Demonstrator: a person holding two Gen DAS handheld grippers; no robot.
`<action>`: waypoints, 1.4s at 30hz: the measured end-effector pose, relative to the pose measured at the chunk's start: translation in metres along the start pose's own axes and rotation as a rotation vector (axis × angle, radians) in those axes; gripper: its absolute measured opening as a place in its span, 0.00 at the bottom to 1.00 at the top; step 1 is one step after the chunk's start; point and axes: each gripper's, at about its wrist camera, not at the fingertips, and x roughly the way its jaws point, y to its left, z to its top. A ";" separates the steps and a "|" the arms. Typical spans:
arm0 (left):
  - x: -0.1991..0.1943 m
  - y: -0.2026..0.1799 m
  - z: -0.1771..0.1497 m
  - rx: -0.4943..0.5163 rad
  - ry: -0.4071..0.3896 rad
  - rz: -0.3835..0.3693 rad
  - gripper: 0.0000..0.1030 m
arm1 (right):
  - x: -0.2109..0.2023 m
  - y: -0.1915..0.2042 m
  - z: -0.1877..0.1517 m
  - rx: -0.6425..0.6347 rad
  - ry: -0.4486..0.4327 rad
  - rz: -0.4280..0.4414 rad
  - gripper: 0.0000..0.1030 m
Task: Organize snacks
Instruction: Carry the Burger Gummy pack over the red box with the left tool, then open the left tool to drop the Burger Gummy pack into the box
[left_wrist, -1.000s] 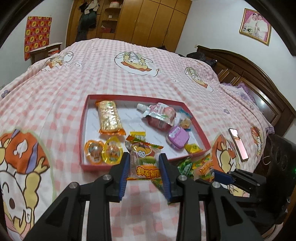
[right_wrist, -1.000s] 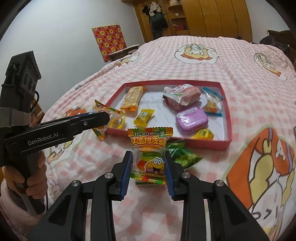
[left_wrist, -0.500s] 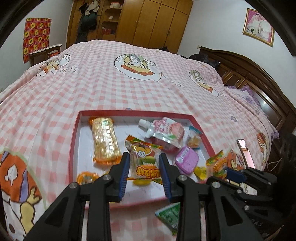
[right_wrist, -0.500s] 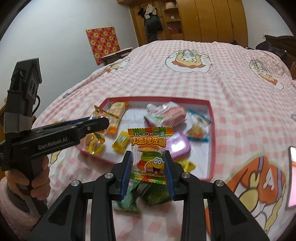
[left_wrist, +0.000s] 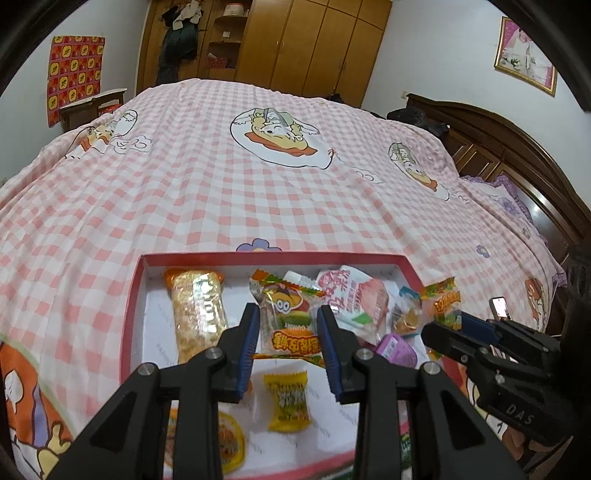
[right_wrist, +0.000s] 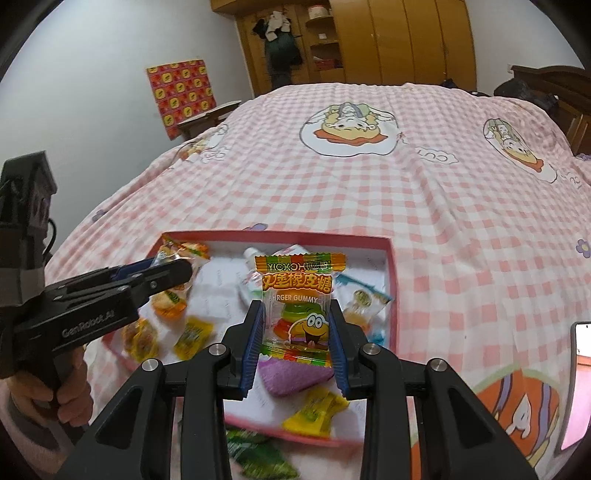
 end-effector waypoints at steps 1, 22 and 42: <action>0.003 0.000 0.001 0.000 0.001 0.000 0.32 | 0.003 -0.003 0.002 0.008 -0.001 -0.004 0.33; 0.055 0.018 -0.010 -0.034 0.084 -0.040 0.32 | 0.064 -0.029 0.024 0.007 -0.001 -0.043 0.33; 0.040 0.015 -0.014 -0.017 0.041 -0.032 0.45 | 0.060 -0.032 0.023 0.064 0.011 -0.026 0.52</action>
